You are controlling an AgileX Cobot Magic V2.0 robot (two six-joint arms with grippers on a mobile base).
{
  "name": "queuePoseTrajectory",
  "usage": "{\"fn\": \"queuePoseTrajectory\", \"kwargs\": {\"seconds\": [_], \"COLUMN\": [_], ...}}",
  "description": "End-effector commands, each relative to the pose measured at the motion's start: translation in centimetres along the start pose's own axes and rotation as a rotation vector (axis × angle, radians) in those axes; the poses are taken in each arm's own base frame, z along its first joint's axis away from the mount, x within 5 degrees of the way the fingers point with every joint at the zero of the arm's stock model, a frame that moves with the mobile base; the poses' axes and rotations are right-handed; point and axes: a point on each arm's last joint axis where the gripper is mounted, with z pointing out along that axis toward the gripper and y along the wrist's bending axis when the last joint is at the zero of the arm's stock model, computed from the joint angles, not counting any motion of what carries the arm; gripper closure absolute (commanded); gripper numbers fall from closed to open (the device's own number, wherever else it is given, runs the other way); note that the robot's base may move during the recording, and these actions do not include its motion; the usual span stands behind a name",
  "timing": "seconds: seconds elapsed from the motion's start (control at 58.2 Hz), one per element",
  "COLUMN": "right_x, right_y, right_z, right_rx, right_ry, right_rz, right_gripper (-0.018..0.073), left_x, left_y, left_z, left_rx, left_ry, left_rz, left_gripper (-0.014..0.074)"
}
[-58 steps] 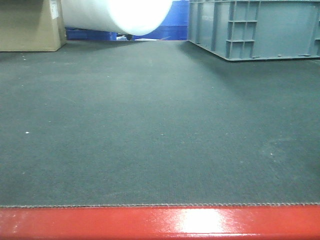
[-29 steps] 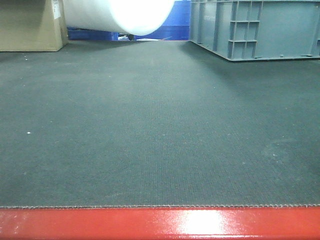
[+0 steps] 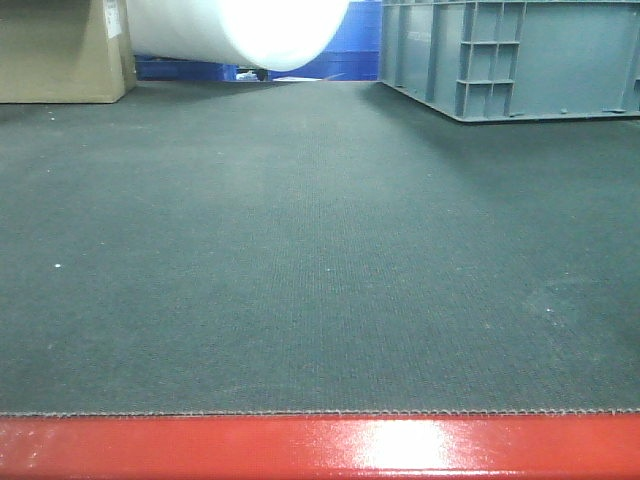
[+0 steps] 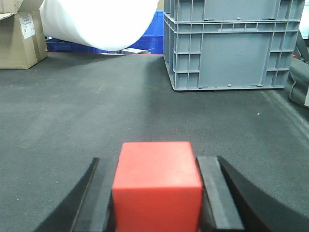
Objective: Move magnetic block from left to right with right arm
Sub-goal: 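Stop the base at the grey carpet table near the crates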
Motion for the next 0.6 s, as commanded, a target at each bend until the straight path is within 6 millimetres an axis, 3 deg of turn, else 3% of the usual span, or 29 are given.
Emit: {"fn": "queuePoseTrajectory", "kwargs": {"seconds": [0.0,0.172,0.326,0.584], "right_x": [-1.6,-1.4,-2.9,-3.5], "right_y": [0.0,0.1,0.3,1.0], "right_z": [-0.1,-0.2,0.5,5.7], "right_rx": [0.005,0.004,0.002,-0.056], "right_ry": [-0.098,-0.033,0.082,0.462], "right_rz": [-0.009,-0.010,-0.010,-0.031], "right_gripper": [0.0273,0.0273,0.0273,0.0273], "left_x": [-0.4,-0.4,-0.4,-0.4], "left_y": [0.0,0.0,0.0,0.0], "left_z": [0.0,0.0,0.0,0.0], "left_rx": [0.000,0.000,0.000,0.000], "left_ry": [-0.079,-0.079,-0.079,-0.079], "left_rz": [-0.007,-0.007,-0.007,-0.007], "left_gripper": [0.0713,0.0713,0.0713,0.0713]}}
